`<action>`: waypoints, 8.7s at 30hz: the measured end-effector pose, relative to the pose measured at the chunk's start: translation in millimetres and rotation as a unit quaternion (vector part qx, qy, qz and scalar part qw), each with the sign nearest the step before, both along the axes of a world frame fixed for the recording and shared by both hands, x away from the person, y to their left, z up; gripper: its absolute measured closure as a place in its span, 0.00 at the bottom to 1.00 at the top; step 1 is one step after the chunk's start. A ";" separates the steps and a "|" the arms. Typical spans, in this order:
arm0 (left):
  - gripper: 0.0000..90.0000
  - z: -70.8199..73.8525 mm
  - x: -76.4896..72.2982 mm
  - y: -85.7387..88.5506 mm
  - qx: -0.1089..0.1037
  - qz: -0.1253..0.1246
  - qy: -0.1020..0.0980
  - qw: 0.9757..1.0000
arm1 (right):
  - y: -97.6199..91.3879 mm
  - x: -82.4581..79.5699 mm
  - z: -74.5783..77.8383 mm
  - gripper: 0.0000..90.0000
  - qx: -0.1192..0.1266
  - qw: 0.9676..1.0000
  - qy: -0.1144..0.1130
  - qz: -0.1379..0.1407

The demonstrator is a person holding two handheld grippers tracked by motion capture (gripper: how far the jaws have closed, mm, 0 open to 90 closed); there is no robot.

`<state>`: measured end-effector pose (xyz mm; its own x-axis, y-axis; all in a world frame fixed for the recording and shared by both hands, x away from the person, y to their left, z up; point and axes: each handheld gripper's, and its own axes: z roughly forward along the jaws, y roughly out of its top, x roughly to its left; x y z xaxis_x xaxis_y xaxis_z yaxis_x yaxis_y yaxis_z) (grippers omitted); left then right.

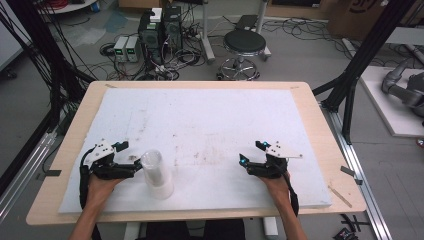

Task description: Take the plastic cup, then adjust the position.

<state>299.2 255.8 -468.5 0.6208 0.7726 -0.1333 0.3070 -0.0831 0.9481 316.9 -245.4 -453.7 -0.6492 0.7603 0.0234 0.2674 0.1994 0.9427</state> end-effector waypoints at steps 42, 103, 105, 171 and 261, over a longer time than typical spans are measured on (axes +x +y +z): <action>0.08 59.9 -10.0 28.9 -0.028 -0.012 -0.060 0.998 | -0.5 3.0 -0.1 0.21 0.003 1.000 0.014 0.012; 0.08 127.9 -14.3 -78.7 0.177 -0.350 0.030 0.919 | 0.0 3.0 0.0 0.21 0.002 1.000 0.018 0.013; 0.10 127.3 -14.5 -79.2 0.178 -0.350 0.031 0.919 | 0.0 3.0 0.0 0.21 0.002 1.000 0.018 0.013; 0.42 225.9 -13.9 -63.2 0.160 -0.334 0.008 0.929 | 0.3 3.9 -0.1 0.21 -0.001 1.000 0.018 0.012; 0.45 171.4 114.3 -112.8 0.038 -0.350 -0.042 0.935 | -11.4 23.0 33.1 0.21 0.044 0.993 0.037 0.107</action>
<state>413.5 143.0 -297.0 0.9838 0.1779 -0.0214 0.0757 -0.3044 0.9495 339.8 -256.7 -420.6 -0.7901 0.5975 0.1369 0.2965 0.1771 0.9385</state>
